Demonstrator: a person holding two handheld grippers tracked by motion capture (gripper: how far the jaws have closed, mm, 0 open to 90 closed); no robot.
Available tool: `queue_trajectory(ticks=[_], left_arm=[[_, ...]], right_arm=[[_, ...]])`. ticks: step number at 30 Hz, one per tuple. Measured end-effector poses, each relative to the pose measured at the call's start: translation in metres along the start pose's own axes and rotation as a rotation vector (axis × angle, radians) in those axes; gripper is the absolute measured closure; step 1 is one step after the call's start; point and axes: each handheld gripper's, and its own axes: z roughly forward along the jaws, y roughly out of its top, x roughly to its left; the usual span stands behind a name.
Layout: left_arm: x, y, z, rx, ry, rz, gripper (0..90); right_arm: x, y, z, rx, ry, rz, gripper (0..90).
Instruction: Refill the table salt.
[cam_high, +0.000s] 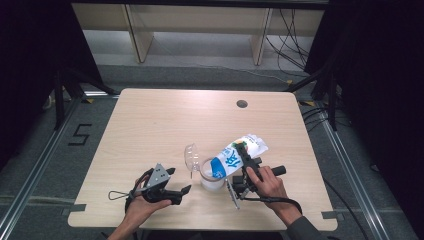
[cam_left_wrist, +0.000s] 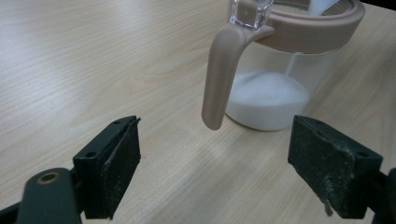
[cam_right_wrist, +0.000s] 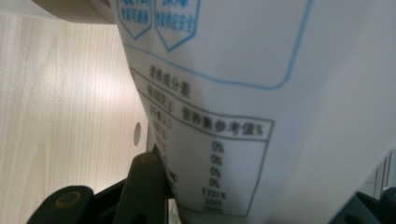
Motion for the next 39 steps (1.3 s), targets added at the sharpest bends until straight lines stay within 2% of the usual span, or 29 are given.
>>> queue_trajectory(ticks=[6, 7, 9, 11, 14, 17, 18, 22, 29, 30, 32, 39], left_arm=[[0.0, 0.0, -0.0001, 0.0, 0.0, 0.001, 16.5], [0.0, 0.0, -0.0001, 0.0, 0.0, 0.0, 16.5], [0.0001, 0.0, -0.0001, 0.0, 0.0, 0.001, 16.5], [0.0001, 0.0, -0.0001, 0.0, 0.0, 0.001, 16.5], [0.0001, 0.0, -0.0002, 0.0, 0.0, 0.001, 16.5], [0.0001, 0.0, -0.0002, 0.0, 0.0, 0.0, 16.5], [0.0001, 0.0, -0.0002, 0.0, 0.0, 0.001, 16.5], [0.0001, 0.0, -0.0001, 0.0, 0.001, -0.001, 16.5], [0.0002, 0.0, 0.0, 0.001, 0.0, 0.001, 16.5], [0.0001, 0.0, -0.0001, 0.0, 0.0, 0.001, 16.5], [0.0001, 0.0, 0.0, 0.001, -0.001, 0.001, 16.5], [0.0005, -0.0001, 0.0005, -0.002, -0.007, 0.002, 16.5]], right_arm=[[-0.0001, 0.0001, -0.0001, -0.001, -0.001, -0.002, 63.5], [0.0018, -0.0001, -0.0004, 0.006, 0.001, 0.025, 63.5], [0.0024, 0.0001, -0.0008, 0.011, 0.001, 0.03, 63.6], [0.0005, 0.0004, -0.0005, 0.005, 0.011, -0.003, 63.6], [0.0004, 0.0004, -0.0006, 0.006, 0.011, -0.002, 63.7], [0.0016, 0.0004, -0.0012, 0.016, 0.008, 0.022, 63.7], [0.0008, 0.0003, -0.0003, 0.004, 0.004, 0.006, 63.8], [0.0004, 0.0004, -0.0005, 0.005, 0.01, -0.006, 63.8], [0.0011, 0.0009, -0.0007, 0.007, 0.004, -0.001, 64.1], [0.0001, 0.0005, -0.0015, 0.013, 0.019, -0.028, 64.1], [0.0002, 0.0001, -0.0015, 0.009, 0.003, -0.035, 64.2], [0.002, 0.0004, -0.0021, 0.013, 0.001, -0.031, 64.6]])
